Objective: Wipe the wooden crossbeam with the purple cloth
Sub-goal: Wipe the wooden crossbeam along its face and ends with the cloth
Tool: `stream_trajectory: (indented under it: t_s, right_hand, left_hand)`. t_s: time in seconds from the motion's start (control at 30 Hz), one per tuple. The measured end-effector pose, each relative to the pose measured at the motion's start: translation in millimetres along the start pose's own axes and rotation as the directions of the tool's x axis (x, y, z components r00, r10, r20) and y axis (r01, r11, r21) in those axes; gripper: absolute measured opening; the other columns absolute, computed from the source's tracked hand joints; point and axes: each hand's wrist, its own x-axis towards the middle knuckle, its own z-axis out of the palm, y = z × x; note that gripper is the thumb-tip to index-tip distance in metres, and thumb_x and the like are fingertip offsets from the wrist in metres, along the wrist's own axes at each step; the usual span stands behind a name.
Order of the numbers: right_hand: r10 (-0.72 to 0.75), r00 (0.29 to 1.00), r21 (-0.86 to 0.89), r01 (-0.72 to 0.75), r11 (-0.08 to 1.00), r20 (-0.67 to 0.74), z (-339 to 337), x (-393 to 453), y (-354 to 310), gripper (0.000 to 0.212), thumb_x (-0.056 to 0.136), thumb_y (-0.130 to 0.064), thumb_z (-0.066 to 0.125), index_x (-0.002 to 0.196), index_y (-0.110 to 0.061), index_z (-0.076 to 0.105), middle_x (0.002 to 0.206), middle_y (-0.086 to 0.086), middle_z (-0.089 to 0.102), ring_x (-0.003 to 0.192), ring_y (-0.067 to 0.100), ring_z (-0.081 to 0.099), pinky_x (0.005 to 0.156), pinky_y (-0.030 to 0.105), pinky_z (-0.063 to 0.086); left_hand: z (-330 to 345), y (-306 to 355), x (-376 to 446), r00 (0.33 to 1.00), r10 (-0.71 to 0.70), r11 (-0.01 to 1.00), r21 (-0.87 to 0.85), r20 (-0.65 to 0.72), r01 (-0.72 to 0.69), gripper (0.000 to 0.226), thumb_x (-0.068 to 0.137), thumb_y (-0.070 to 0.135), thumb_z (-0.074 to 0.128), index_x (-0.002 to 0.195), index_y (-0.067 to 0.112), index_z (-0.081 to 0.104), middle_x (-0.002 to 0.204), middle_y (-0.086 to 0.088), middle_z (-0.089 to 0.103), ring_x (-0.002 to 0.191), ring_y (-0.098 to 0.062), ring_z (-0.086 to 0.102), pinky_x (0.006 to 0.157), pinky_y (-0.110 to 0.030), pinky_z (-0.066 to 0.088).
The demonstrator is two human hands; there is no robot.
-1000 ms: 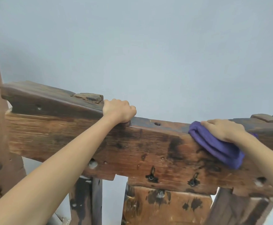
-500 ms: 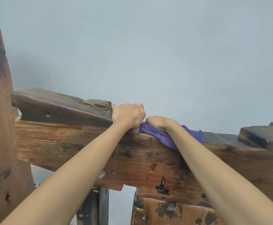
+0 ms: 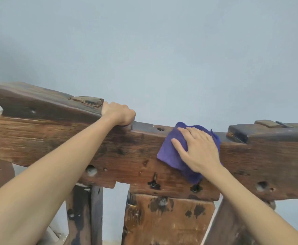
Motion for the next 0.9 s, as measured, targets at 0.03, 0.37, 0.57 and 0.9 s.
stream_trajectory:
  t_s: [0.03, 0.37, 0.57, 0.9]
  right_hand:
    - [0.068, 0.998, -0.025, -0.068, 0.997, -0.016, -6.4, -1.4, 23.6, 0.056, 0.101, -0.059, 0.036, 0.139, -0.024, 0.058, 0.141, 0.002, 0.063, 0.133, 0.024, 0.054, 0.113, 0.039, 0.036]
    - [0.375, 0.793, -0.080, -0.386, 0.919, 0.481, -6.8, 89.6, 89.0, 0.067, 0.098, -0.052, 0.017, 0.141, -0.017, 0.055, 0.154, 0.013, 0.050, 0.139, 0.033, 0.046, 0.116, 0.048, 0.030]
    - [0.203, 0.819, 0.050, -0.271, 0.961, 0.536, 12.4, 118.8, -2.1, 0.060, 0.096, -0.049, 0.022, 0.132, -0.020, 0.061, 0.145, 0.011, 0.058, 0.130, 0.033, 0.053, 0.109, 0.048, 0.035]
    - [-0.113, 0.887, 0.051, 0.151, 0.987, -0.449, 71.0, 16.3, -90.7, 0.056, 0.102, -0.043, 0.038, 0.150, -0.017, 0.050, 0.160, 0.011, 0.043, 0.145, 0.028, 0.044, 0.118, 0.042, 0.032]
  left_hand:
    - [1.1, -0.7, 0.0, 1.000, 0.002, 1.000, 0.010, -0.004, -0.002, 0.050, 0.088, 0.035, 0.034, 0.122, 0.016, 0.067, 0.130, -0.014, 0.065, 0.121, -0.034, 0.056, 0.098, -0.047, 0.031]
    - [8.2, 7.8, 3.4, 0.995, -0.015, 1.000, 0.021, -0.094, 0.017, 0.050, 0.091, 0.036, 0.030, 0.119, 0.016, 0.066, 0.125, -0.017, 0.066, 0.114, -0.034, 0.057, 0.083, -0.043, 0.028]
    - [5.7, 7.8, 7.2, 0.991, -0.022, 0.999, -0.034, -0.134, 0.018, 0.030, 0.086, 0.035, 0.035, 0.096, 0.018, 0.057, 0.113, -0.016, 0.068, 0.091, -0.032, 0.053, 0.084, -0.045, 0.027]
    - [5.8, 3.5, 7.3, 0.999, -0.031, 0.999, 0.018, -0.011, 0.031, 0.055, 0.090, 0.036, 0.026, 0.127, 0.015, 0.061, 0.134, -0.016, 0.062, 0.121, -0.034, 0.055, 0.093, -0.045, 0.031]
